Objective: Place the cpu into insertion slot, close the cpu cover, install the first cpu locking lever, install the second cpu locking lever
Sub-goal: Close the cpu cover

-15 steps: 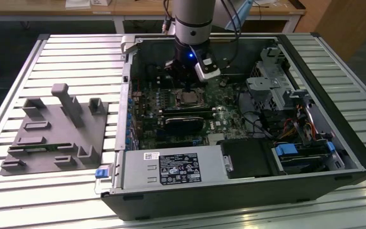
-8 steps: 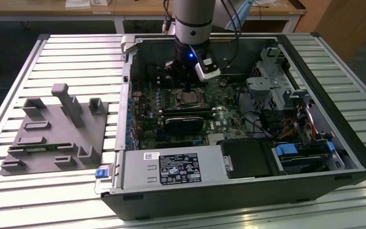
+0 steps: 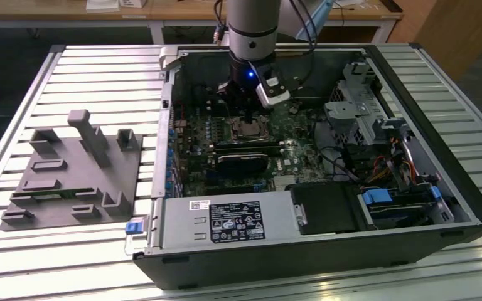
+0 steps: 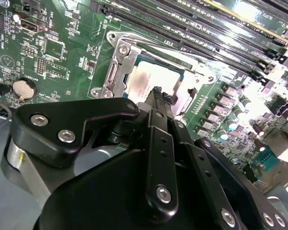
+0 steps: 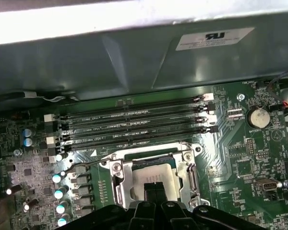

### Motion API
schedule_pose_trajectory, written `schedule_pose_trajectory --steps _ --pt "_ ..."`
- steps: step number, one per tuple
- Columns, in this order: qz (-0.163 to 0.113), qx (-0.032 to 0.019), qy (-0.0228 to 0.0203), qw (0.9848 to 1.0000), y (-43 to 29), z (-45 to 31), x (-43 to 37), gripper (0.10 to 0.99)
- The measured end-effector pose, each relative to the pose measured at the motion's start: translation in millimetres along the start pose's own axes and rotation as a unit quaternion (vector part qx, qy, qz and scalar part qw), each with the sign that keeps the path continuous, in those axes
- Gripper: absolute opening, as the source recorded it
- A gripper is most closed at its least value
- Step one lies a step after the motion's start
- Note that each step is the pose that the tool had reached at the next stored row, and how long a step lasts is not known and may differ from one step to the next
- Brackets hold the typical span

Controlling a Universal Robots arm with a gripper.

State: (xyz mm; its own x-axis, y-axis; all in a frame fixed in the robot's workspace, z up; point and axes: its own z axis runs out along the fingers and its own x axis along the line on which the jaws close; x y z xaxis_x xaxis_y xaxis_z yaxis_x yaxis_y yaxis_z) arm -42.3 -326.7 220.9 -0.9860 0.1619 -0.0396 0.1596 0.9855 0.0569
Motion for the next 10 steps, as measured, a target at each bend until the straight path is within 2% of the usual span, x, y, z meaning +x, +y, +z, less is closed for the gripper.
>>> schedule_pose_trajectory --steps 10 --pt "0.000 -0.0002 -0.0002 1.0000 -4.8 4.2 11.8 0.106"
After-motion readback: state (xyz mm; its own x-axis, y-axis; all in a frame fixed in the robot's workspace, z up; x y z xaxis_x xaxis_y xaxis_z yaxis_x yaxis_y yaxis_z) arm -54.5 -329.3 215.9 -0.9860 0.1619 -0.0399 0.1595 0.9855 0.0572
